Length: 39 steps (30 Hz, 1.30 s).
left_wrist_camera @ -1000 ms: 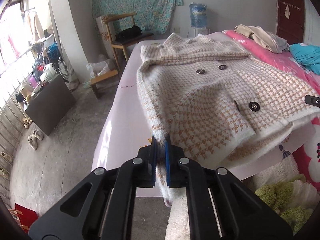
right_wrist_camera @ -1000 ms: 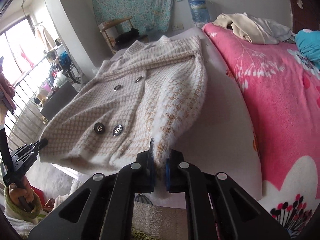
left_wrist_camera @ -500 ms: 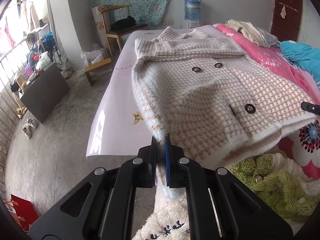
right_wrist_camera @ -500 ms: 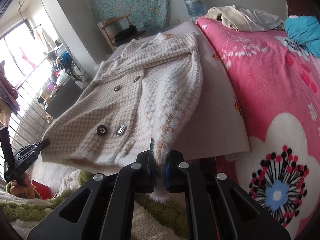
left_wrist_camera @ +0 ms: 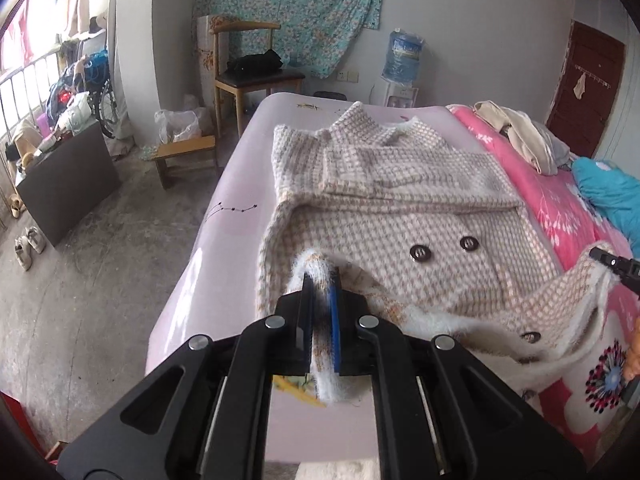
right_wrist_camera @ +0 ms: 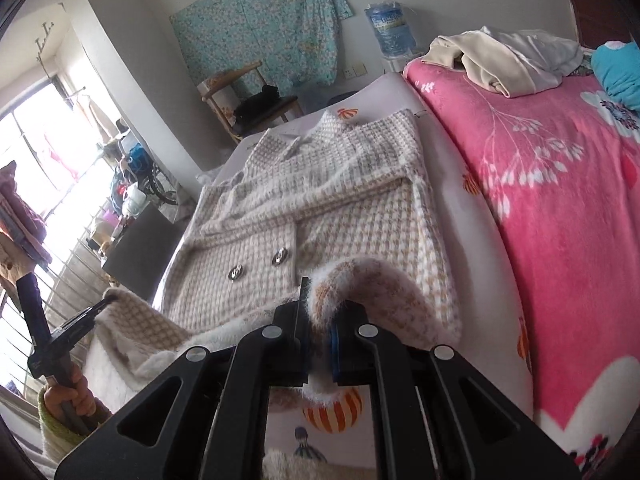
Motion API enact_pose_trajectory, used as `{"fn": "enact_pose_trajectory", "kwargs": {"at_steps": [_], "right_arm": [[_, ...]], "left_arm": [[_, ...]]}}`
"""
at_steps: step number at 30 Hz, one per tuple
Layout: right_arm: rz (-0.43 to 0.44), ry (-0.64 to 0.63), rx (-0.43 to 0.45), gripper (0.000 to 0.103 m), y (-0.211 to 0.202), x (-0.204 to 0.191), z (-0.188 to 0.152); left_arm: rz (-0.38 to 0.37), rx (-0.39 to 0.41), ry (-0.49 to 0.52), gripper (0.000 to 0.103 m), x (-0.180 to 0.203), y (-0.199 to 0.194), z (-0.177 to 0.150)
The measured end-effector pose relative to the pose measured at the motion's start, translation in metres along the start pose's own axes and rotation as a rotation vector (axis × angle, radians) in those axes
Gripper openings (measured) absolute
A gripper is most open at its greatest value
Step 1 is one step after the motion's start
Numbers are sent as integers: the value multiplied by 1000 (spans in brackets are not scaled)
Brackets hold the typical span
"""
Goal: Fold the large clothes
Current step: 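Lift the hem with both tools and fold it over toward the collar, then open both tools and withdraw them from the folded hem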
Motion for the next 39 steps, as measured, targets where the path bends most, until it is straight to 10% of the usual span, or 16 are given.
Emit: {"fn": "enact_pose_trajectory", "kwargs": {"at_steps": [4,6,13,21,25,32,39], "right_arm": [[56,80,-8,20,44,9,30],[83,134,-39,30,67,19,39],[-27,97,13,60,75,36,46],[-26,-258,2,58,65,-27,22],[-28,-414,-138,34,99,-58,-21],[-130,-388,-215,32,106,-39,-45],[-70,-97,-210,57,39,23,-59]], "left_arm": [[-35,-10,-72,20,-13,40,29],[-33,-13,-109,55,-24,52,39],[-91,21,-119,55,-27,48,43],[-279,-87,123,55,75,50,-16],[-177,-213,221,55,96,84,-60],[-151,-197,141,55,68,71,-66],[-297,-256,-92,59,29,43,-95]]}}
Point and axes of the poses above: each gripper's, at about its wrist camera, not at the fingertips, and y roughly the way its jaws point, x to its right, z to its top, the point moved 8 cm from there along y, roughly the way its jaws point, and after that the axes turned 2 degrees about -z, right-handed, at the moved point
